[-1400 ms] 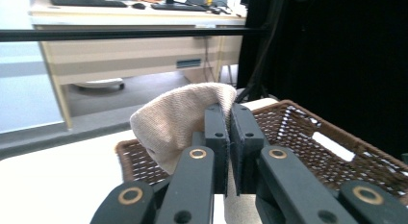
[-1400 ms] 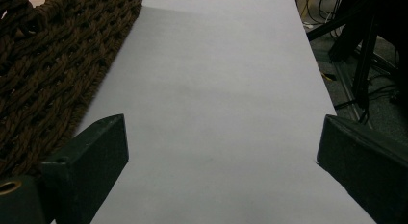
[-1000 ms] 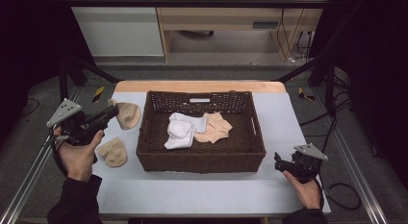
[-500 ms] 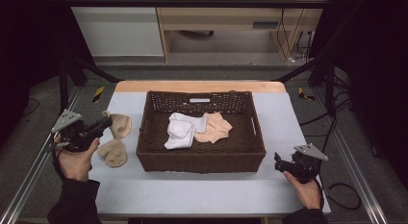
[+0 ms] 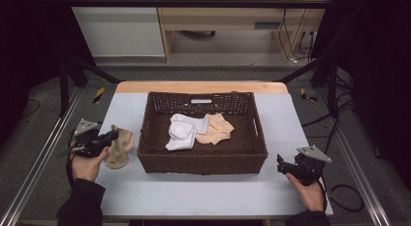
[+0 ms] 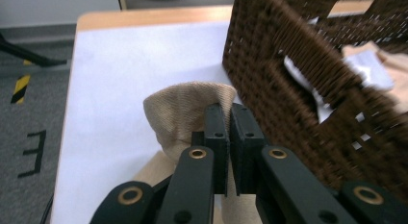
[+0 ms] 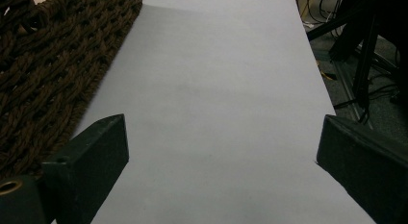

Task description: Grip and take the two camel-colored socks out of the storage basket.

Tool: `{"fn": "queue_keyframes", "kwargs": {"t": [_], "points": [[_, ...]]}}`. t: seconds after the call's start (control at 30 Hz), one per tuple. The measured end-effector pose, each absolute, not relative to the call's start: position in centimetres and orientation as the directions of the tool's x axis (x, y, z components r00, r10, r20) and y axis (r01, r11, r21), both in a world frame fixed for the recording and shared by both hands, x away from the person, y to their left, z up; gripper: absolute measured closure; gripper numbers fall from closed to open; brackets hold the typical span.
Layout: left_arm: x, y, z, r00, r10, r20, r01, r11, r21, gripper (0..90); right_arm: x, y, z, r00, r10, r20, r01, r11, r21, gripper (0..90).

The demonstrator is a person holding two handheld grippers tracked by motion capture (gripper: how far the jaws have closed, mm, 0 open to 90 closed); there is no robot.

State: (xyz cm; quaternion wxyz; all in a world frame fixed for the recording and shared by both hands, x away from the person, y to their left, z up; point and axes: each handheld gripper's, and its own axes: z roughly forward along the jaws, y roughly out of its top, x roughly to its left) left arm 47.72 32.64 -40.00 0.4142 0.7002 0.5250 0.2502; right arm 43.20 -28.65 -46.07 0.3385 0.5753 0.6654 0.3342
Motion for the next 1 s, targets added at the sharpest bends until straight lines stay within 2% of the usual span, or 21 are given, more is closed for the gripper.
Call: {"fn": "queue_keyframes", "kwargs": {"t": [0.67,1.0], "points": [[48.6,32.3,-43.2,0.345,0.937,-0.059,0.599,-0.172,0.782,83.6,43.2,-28.7,-46.1,-0.111,0.992,-0.063,0.540,0.113,0.834,4.4],[48.2,32.4,-43.2,0.324,0.944,-0.056,0.587,-0.154,0.795,60.2,43.1,-28.6,-46.1,-0.113,0.992,-0.060,0.542,0.112,0.833,4.3]]}}
